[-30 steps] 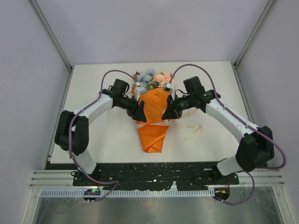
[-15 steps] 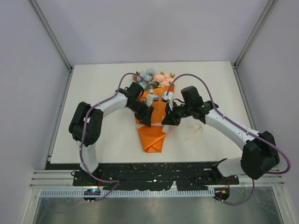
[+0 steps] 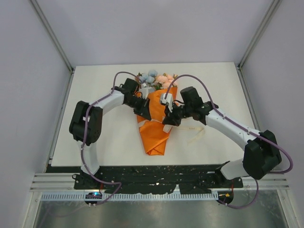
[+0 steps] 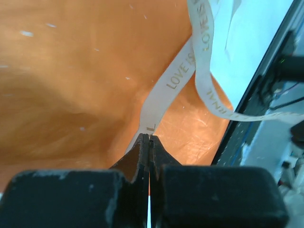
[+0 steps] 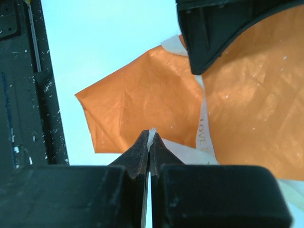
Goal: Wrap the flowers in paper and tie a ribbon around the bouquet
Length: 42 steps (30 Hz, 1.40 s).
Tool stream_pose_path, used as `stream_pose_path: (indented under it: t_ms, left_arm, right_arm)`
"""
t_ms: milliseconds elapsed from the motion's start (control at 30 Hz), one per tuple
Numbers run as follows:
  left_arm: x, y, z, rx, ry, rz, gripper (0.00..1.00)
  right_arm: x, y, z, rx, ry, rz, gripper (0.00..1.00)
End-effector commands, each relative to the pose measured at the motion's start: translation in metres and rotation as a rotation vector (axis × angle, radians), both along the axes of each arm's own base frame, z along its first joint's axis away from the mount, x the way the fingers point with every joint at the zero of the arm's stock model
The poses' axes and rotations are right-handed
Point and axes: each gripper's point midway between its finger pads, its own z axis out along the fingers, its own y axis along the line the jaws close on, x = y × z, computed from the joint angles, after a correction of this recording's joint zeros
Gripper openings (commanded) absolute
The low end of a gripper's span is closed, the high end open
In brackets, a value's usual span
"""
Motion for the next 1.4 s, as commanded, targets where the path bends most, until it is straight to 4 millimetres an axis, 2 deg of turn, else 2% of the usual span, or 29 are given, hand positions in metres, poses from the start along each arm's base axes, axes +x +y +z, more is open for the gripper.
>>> stream_pose_path:
  t_ms: [0,100,167,233,267,300,367,400,433,467,500,533,567,600,667,800,867,967,1000,1100,1167,1200,1233,1367]
  left_arm:
    - [0.05,-0.004,0.046,-0.205,0.041,0.191,0.0]
    - [0.066,-0.003,0.051,-0.256,0.071,0.256,0.0]
    - [0.071,-0.003,0.052,-0.275,0.089,0.274,0.0]
    - [0.075,-0.004,0.054,-0.297,0.096,0.288,0.0]
    - [0.074,-0.005,0.055,-0.307,0.099,0.29,0.0]
    - [0.075,-0.005,0.056,-0.317,0.101,0.293,0.0]
    - [0.075,-0.006,0.059,-0.331,0.098,0.299,0.0]
    - [0.074,-0.006,0.06,-0.338,0.1,0.299,0.0]
    - [0.075,-0.006,0.061,-0.346,0.095,0.301,0.0]
    - [0.075,-0.006,0.061,-0.346,0.094,0.303,0.0]
    - [0.075,-0.005,0.062,-0.352,0.092,0.305,0.0]
    - [0.075,-0.005,0.063,-0.36,0.093,0.306,0.0]
    - [0.075,-0.004,0.064,-0.367,0.094,0.306,0.0]
    - [0.075,-0.005,0.065,-0.374,0.097,0.305,0.0]
    - [0.075,-0.005,0.07,-0.394,0.088,0.3,0.0]
    - [0.071,-0.005,0.08,-0.422,0.056,0.271,0.0]
    - [0.066,-0.003,0.078,-0.409,0.053,0.262,0.0]
    - [0.063,0.002,0.073,-0.392,0.047,0.269,0.0]
    - [0.065,0.006,0.073,-0.391,0.044,0.285,0.04]
    - [0.069,0.021,0.072,-0.4,0.051,0.357,0.25]
    - [0.072,0.032,0.076,-0.412,0.044,0.406,0.37]
    - [0.074,0.038,0.076,-0.405,0.036,0.427,0.41]
    - [0.074,0.044,0.079,-0.391,0.015,0.435,0.44]
    - [0.078,0.072,0.081,-0.265,-0.102,0.468,0.54]
  right_arm:
    - [0.03,0.02,0.018,0.0,-0.141,0.034,0.05]
    - [0.038,0.03,0.012,-0.028,-0.16,0.057,0.05]
    - [0.038,0.038,-0.002,-0.062,-0.156,0.091,0.05]
    - [0.043,0.046,-0.025,-0.1,-0.115,0.095,0.05]
    - [0.044,0.049,-0.029,-0.107,-0.109,0.096,0.06]
    - [0.051,0.052,-0.039,-0.122,-0.089,0.075,0.05]
    - [0.066,0.059,-0.044,-0.121,-0.089,0.034,0.06]
    - [0.072,0.062,-0.044,-0.115,-0.095,0.018,0.12]
    - [0.079,0.066,-0.042,-0.112,-0.098,-0.003,0.3]
    - [0.083,0.067,-0.04,-0.111,-0.094,-0.02,0.36]
    - [0.086,0.067,-0.034,-0.113,-0.097,-0.027,0.47]
    - [0.087,0.066,-0.03,-0.109,-0.103,-0.029,0.52]
    - [0.088,0.063,-0.023,-0.102,-0.11,-0.034,0.64]
    - [0.088,0.062,-0.018,-0.097,-0.112,-0.034,0.7]
    - [0.084,0.056,-0.003,-0.077,-0.107,-0.033,0.75]
    - [0.078,0.039,0.011,-0.041,-0.044,-0.028,0.74]
    - [0.084,0.027,0.003,-0.062,-0.026,-0.044,0.73]
    - [0.095,0.019,-0.02,-0.138,-0.014,-0.057,0.7]
    - [0.099,0.021,-0.028,-0.152,-0.006,-0.06,0.68]
    - [0.117,0.026,-0.039,-0.177,-0.014,-0.097,0.68]
    - [0.131,0.035,-0.04,-0.175,-0.038,-0.106,0.68]
    - [0.132,0.039,-0.046,-0.183,-0.033,-0.1,0.68]
    - [0.137,0.042,-0.047,-0.184,-0.04,-0.098,0.68]
    - [0.136,0.052,-0.059,-0.214,-0.046,-0.057,0.67]
